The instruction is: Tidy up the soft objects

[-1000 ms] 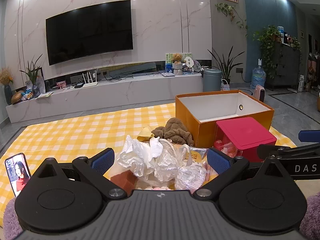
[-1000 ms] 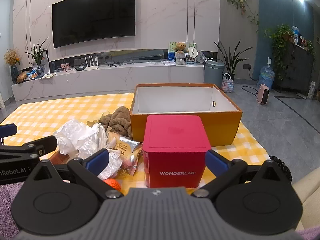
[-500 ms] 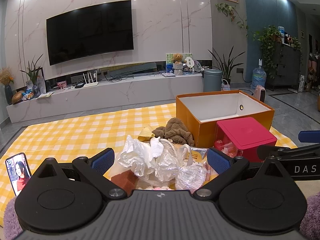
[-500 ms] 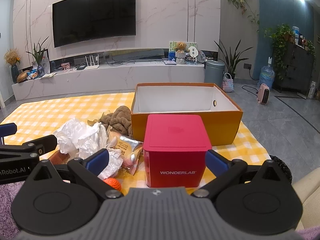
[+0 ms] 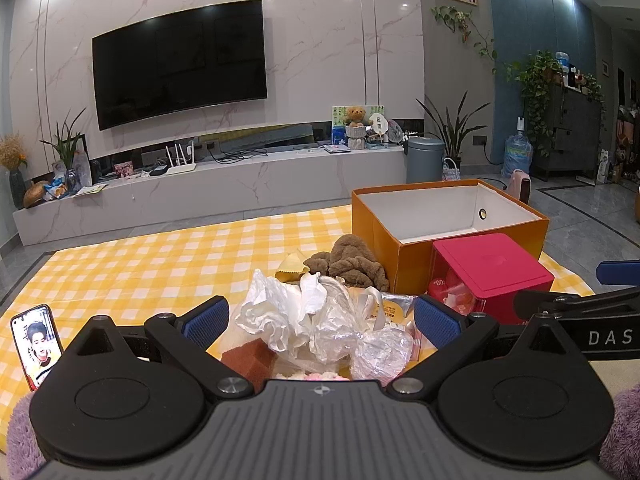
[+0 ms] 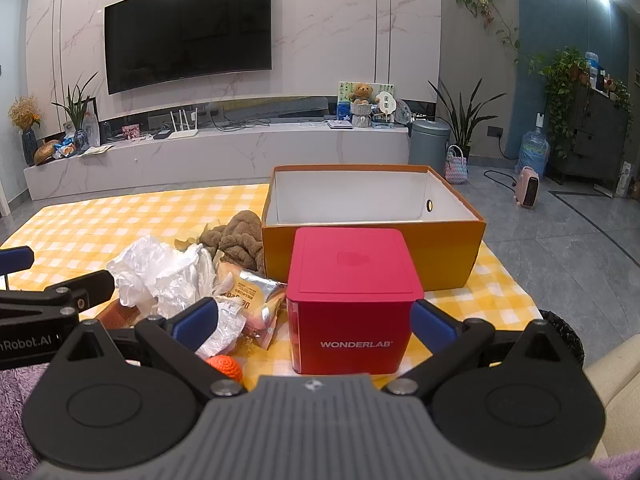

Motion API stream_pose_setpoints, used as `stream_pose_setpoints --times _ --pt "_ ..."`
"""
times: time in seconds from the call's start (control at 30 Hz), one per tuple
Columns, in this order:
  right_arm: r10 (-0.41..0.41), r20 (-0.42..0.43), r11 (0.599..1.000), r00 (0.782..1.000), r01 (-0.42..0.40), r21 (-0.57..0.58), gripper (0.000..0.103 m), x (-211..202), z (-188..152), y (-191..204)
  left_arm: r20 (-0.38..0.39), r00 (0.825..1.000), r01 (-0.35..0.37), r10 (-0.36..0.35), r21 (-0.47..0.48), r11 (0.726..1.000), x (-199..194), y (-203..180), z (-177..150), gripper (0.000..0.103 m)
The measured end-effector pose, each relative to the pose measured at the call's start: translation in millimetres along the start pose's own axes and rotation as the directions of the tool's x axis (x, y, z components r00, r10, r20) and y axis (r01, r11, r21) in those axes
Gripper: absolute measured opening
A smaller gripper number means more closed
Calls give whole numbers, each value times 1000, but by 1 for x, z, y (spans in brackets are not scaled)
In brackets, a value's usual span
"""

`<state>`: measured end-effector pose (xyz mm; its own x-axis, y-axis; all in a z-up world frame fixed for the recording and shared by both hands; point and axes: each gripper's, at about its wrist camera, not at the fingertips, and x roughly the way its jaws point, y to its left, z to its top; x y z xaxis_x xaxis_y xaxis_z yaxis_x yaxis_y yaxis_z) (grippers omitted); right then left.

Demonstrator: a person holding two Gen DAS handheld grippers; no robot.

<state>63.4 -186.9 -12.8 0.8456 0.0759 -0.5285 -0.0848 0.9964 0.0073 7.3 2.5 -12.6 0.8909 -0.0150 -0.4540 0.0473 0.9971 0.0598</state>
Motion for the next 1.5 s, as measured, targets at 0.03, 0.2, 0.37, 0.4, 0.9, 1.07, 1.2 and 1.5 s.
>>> stream_pose_setpoints --times 0.03,0.2,0.37,0.4,0.9,1.07,1.2,1.5 --pt "0 0 1000 1000 0 0 100 0 0 0 0 1000 0 0 0 1000 0 0 0 103" --pt "0 0 1000 1000 0 0 100 0 0 0 0 1000 -1 1 0 1000 0 0 0 103" --pt "0 -2 1000 1000 0 0 100 0 0 0 0 1000 -1 1 1 1000 0 0 0 103" --pt "0 -2 1000 1000 0 0 100 0 0 0 -1 1000 0 0 0 1000 0 1 0 103" --pt "7 -43 1000 999 -7 -1 100 12 -5 3 -50 999 -4 3 -18 1000 11 10 -11 103" --pt "4 -70 1000 998 -5 -19 100 20 -4 9 -84 996 -5 2 -32 999 20 16 -12 103" --pt "11 -104 999 995 -16 -41 100 32 -6 15 -123 992 0 -5 -39 999 29 21 -15 103" --pt "43 -152 992 987 -60 -107 98 56 -8 33 -214 976 24 -36 -58 998 50 37 -21 103"
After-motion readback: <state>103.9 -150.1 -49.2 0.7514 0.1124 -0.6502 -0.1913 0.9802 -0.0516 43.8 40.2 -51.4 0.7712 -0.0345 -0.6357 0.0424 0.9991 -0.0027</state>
